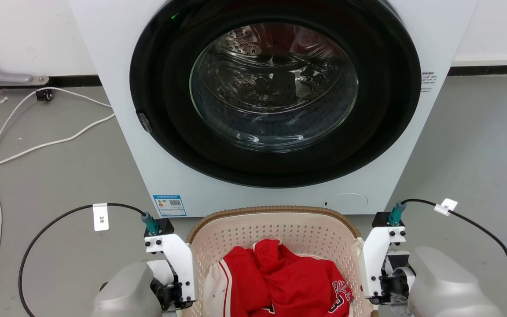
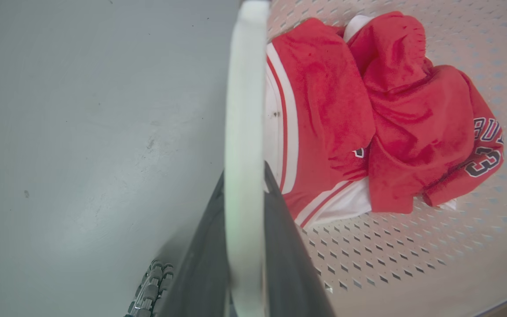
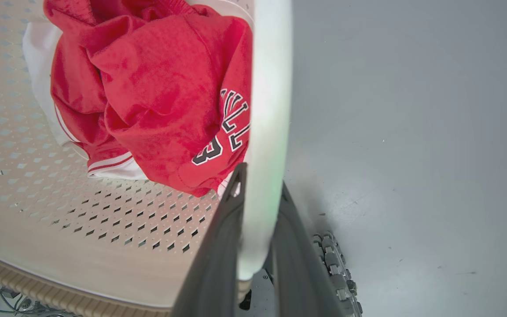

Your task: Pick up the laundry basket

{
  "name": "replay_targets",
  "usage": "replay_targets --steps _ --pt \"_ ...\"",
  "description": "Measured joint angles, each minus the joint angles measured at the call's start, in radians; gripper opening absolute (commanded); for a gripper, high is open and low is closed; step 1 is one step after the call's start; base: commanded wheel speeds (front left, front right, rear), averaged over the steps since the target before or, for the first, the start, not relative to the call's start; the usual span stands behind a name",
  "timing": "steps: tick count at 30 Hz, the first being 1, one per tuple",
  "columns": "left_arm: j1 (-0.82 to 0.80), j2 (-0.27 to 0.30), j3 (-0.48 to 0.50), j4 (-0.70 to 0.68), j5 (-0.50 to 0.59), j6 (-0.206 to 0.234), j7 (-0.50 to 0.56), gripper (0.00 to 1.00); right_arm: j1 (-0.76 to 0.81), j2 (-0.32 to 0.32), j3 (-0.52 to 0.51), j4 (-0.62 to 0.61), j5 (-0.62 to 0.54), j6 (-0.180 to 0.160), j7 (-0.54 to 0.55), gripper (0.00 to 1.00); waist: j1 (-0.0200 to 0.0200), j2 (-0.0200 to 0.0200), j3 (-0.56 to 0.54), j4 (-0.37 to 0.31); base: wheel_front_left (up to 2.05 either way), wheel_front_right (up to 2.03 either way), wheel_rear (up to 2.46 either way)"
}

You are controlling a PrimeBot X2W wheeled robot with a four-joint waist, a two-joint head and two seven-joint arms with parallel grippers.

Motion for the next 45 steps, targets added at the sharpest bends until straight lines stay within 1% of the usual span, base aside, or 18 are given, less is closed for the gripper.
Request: replay_targets --steps 45 --pt "0.001 0.001 -0.019 0.0 -0.03 0.004 -0.004 0.0 0.004 -0.002 -0.021 0.0 -0.011 0.0 0.003 0.0 0.0 0.0 0.001 0.004 0.0 0.0 0.0"
